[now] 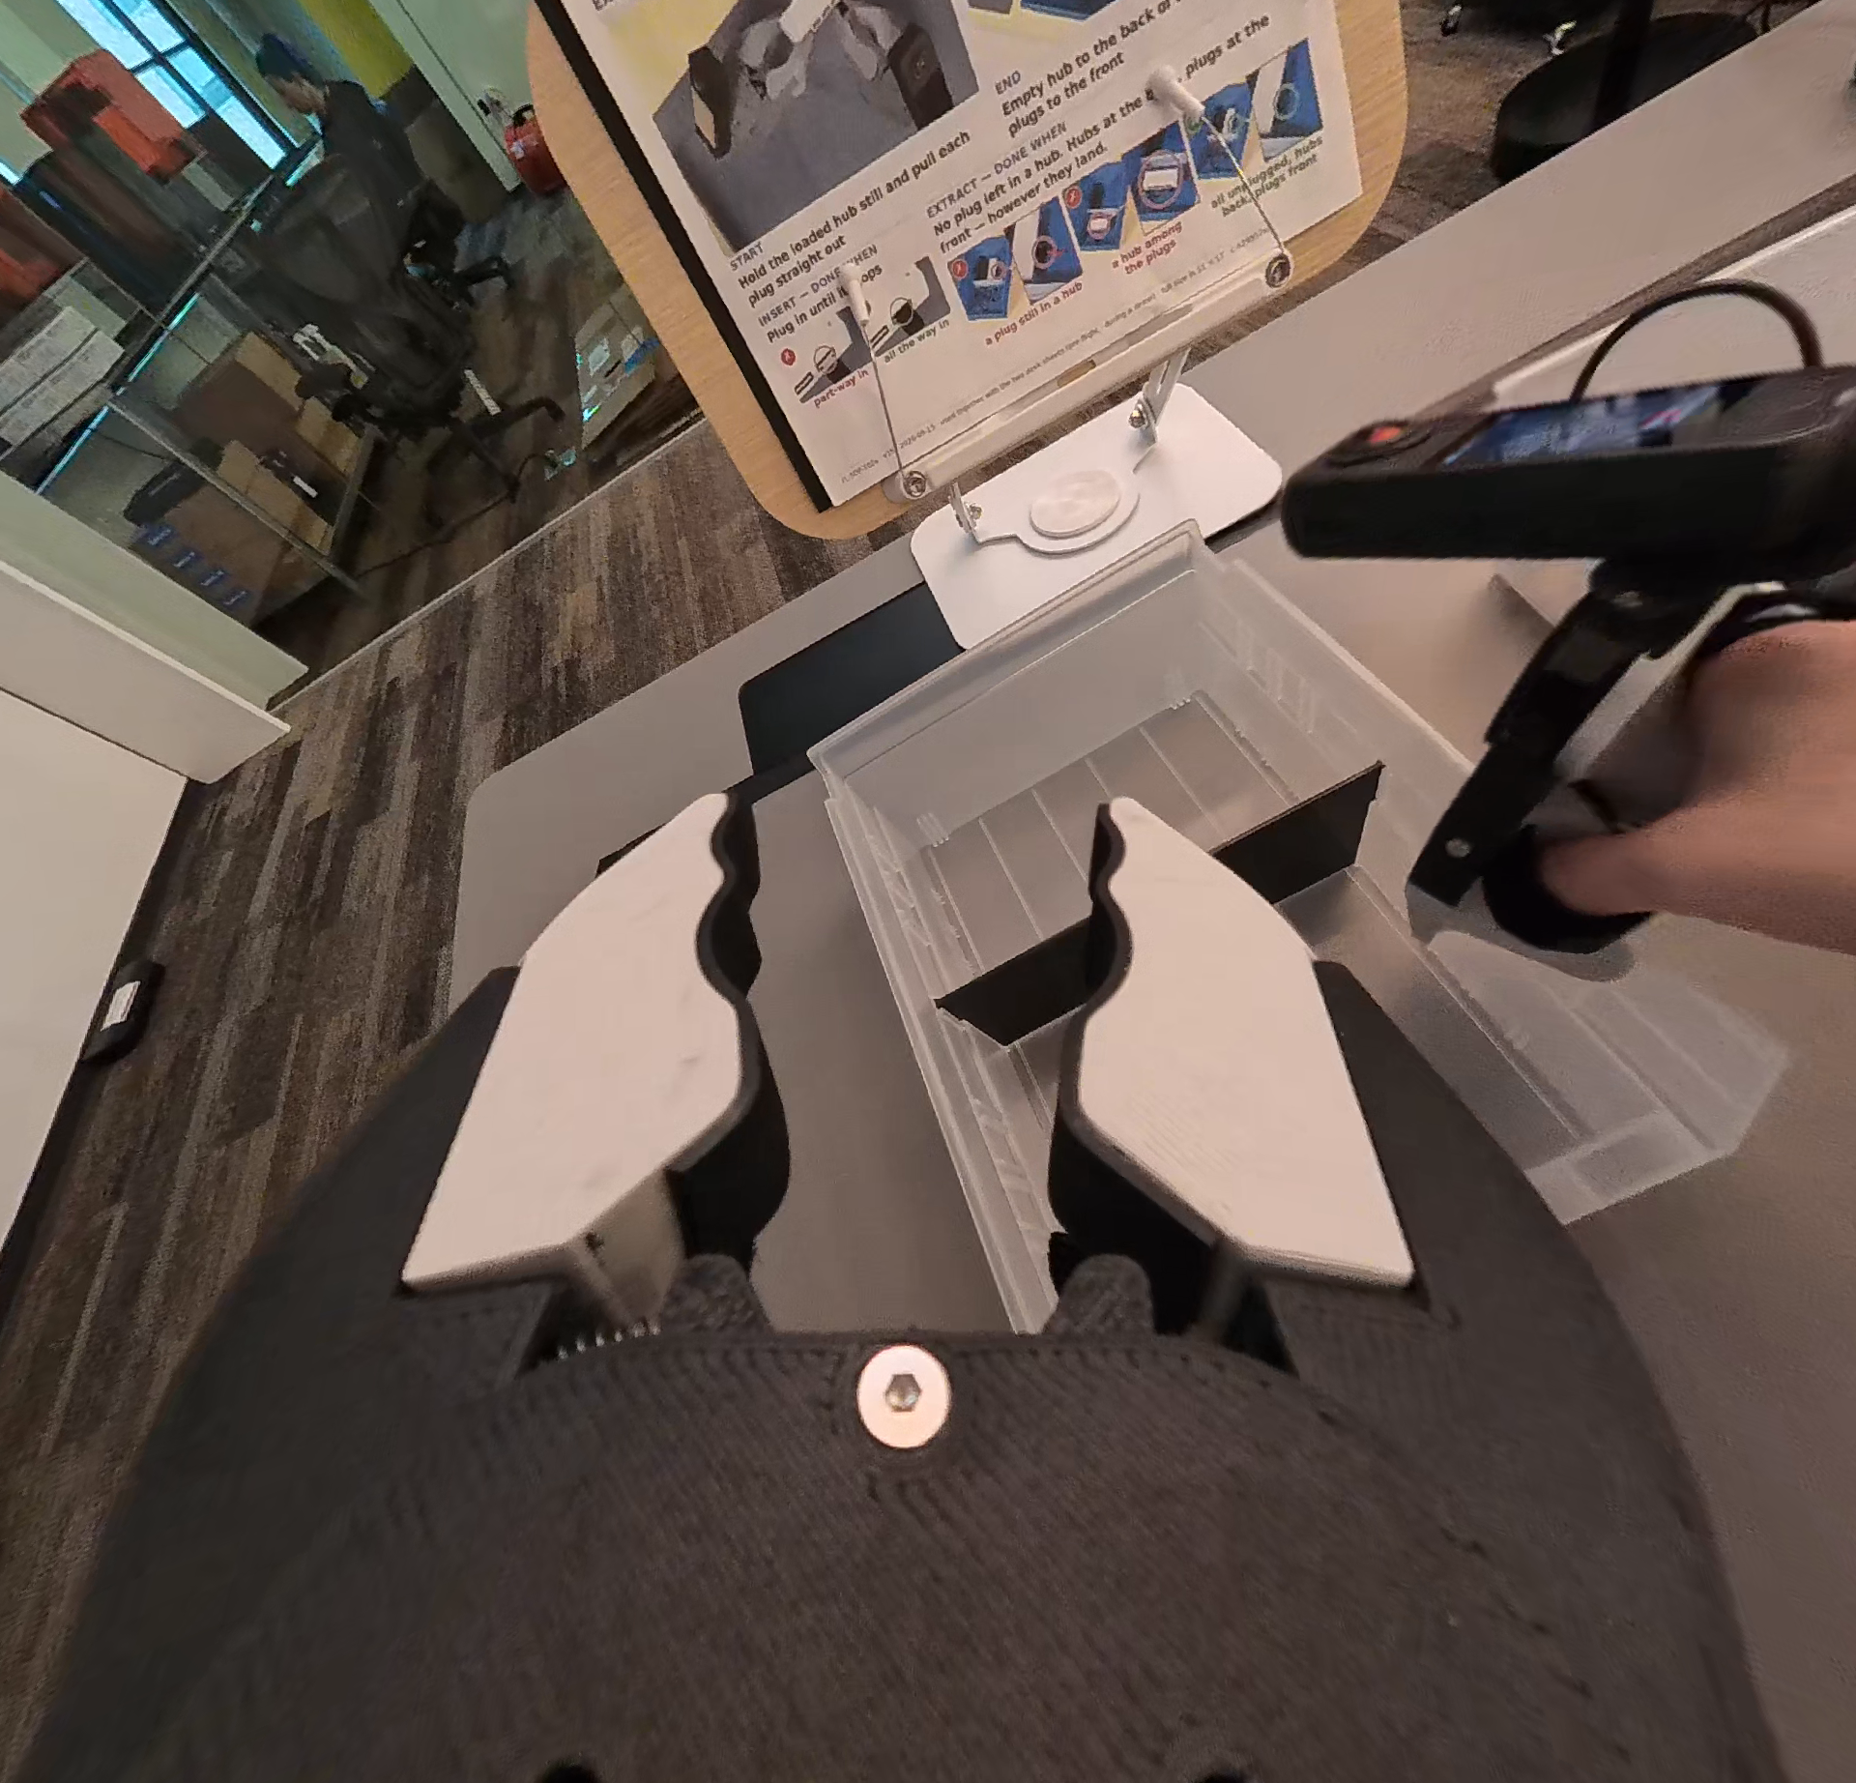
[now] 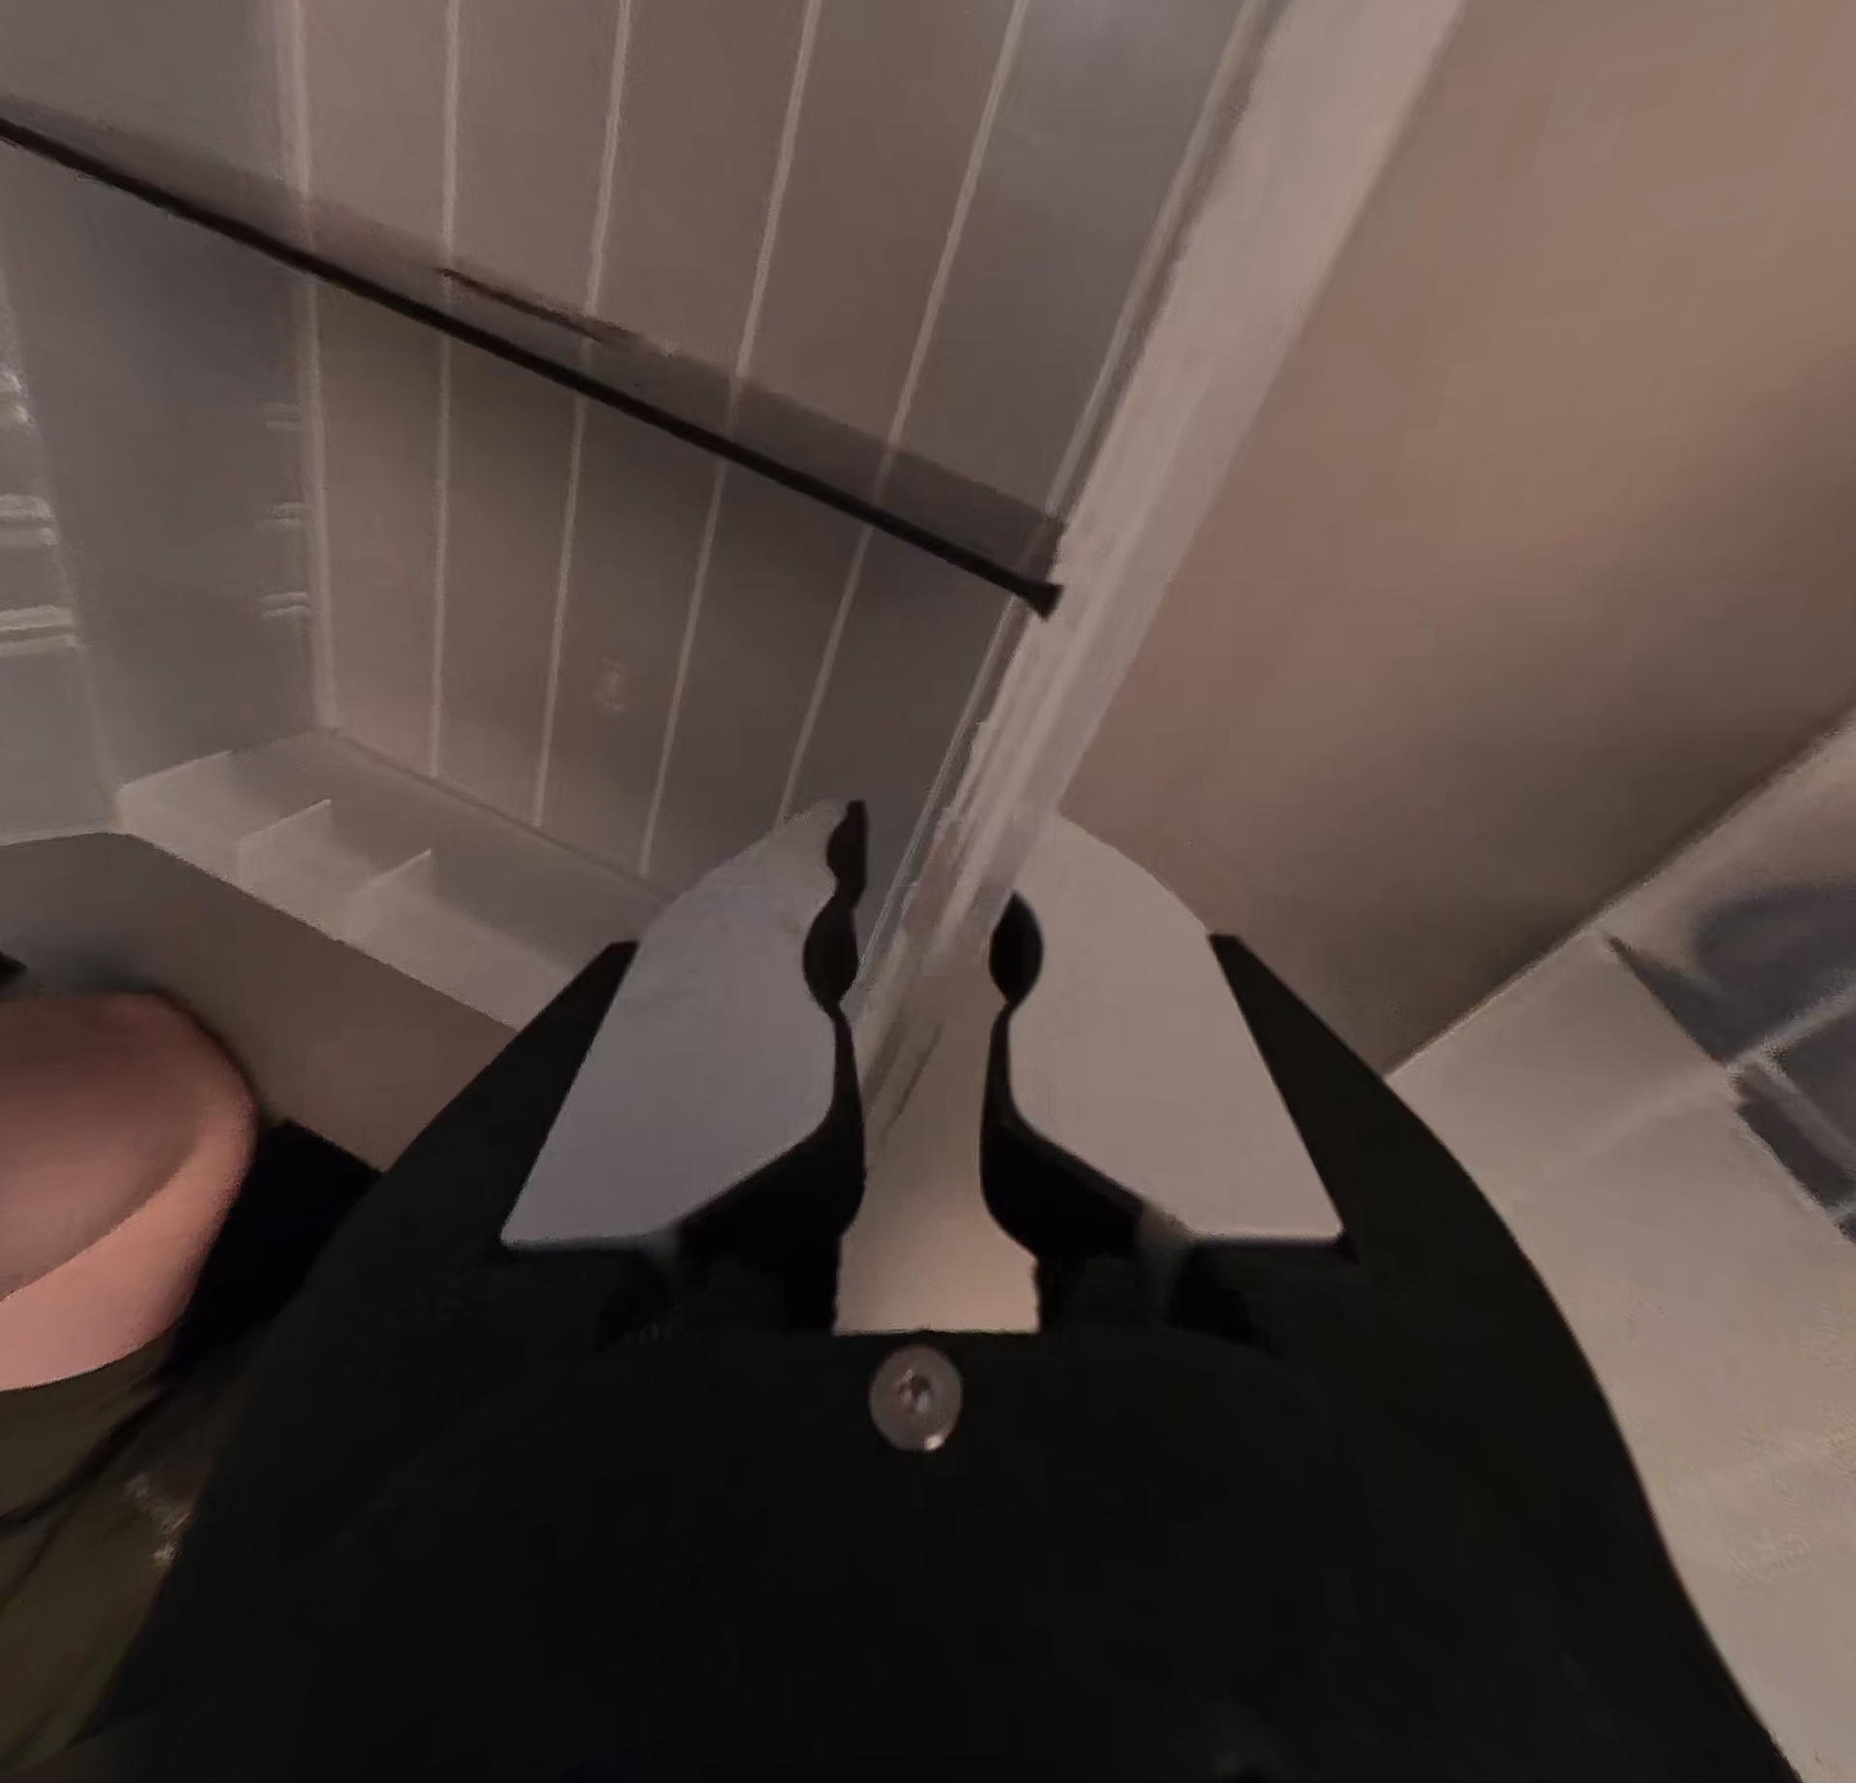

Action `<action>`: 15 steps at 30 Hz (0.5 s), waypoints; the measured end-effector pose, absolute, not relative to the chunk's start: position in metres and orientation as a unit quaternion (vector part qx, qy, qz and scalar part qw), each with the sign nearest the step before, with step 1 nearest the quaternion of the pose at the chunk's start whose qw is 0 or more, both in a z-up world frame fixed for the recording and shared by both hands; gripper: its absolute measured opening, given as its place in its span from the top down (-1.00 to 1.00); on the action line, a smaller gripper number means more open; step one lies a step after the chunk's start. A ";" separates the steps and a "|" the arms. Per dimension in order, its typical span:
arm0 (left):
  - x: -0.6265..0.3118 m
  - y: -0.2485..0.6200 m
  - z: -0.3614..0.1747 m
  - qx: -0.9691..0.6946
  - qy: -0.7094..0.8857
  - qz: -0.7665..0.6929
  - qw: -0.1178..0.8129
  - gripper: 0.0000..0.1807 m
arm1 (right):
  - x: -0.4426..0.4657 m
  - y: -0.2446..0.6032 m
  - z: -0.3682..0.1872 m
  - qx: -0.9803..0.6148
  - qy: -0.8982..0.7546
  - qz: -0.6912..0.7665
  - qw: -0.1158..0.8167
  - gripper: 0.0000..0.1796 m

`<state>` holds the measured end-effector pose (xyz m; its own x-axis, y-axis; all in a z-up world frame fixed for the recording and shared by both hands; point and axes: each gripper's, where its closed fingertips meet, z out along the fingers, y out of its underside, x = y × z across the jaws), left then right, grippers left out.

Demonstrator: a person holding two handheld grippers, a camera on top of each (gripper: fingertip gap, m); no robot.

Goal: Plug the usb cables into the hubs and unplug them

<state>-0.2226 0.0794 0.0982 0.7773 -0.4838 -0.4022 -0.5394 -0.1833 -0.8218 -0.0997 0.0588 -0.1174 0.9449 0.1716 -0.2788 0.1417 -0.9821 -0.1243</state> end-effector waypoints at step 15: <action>-0.235 -0.013 0.207 -0.616 0.295 -0.248 0.687 0.33 | -0.091 0.042 -0.054 -0.968 -0.200 0.150 -0.039 0.93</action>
<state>-0.2350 -0.0130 0.2066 0.7035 -0.7037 -0.0997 -0.0230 0.1176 -0.9928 -0.0912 0.0421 -0.0537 0.8755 0.3747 -0.3050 0.3980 -0.9173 0.0157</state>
